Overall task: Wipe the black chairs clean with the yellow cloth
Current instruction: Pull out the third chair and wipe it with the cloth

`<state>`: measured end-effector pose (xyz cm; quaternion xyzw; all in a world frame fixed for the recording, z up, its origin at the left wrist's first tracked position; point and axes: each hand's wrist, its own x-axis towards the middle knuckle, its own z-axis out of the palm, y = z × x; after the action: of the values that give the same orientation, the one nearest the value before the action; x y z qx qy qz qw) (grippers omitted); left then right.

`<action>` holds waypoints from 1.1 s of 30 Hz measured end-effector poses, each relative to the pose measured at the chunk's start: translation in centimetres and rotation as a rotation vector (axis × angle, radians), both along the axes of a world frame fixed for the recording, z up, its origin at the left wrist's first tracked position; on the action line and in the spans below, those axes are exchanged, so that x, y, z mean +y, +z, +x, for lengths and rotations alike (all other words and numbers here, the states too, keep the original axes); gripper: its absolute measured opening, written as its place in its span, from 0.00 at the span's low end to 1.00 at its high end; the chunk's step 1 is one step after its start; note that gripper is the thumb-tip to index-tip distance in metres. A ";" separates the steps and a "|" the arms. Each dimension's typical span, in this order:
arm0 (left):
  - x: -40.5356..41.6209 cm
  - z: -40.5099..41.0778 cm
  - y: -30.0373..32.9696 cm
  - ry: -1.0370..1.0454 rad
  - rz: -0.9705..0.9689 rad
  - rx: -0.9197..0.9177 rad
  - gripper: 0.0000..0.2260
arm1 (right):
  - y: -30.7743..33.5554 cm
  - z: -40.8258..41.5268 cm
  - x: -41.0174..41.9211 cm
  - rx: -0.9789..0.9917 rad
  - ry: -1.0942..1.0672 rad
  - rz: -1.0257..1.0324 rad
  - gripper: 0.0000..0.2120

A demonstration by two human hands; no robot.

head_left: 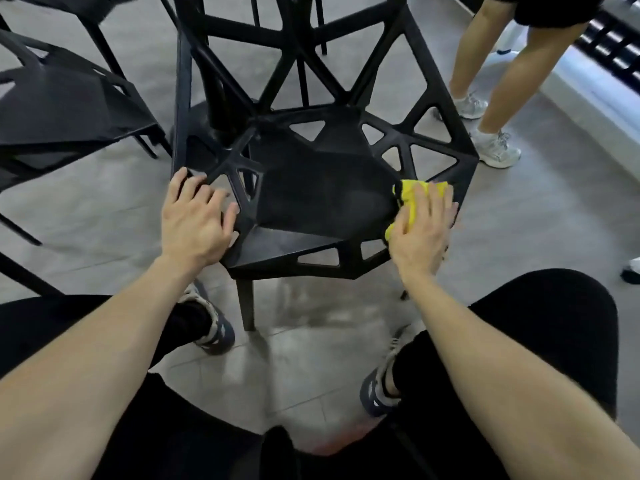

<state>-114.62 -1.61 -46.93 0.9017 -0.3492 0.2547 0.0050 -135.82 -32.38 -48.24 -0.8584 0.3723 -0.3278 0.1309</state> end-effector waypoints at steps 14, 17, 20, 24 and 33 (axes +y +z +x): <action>-0.8 2.2 -0.9 -0.053 -0.096 -0.036 0.24 | -1.7 -1.3 -2.1 -0.041 0.056 -0.050 0.24; -0.7 2.0 -1.1 -0.080 -0.152 -0.058 0.21 | -1.3 1.2 2.5 -0.076 0.006 -0.003 0.23; -0.8 2.3 -1.2 -0.082 -0.147 -0.035 0.22 | -1.2 4.2 13.0 -0.033 0.481 -0.154 0.24; 0.3 3.8 -1.6 -0.185 -0.155 0.035 0.24 | -0.6 8.5 20.0 0.054 0.710 -0.146 0.22; 1.5 4.8 -1.4 -0.327 -0.295 0.228 0.16 | 1.7 14.4 9.1 0.428 0.369 -0.002 0.24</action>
<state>-109.81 -0.11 -48.30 0.8457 -0.4466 0.1956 0.2171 -121.46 -23.31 -46.57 -0.9615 0.2286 -0.1103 0.1058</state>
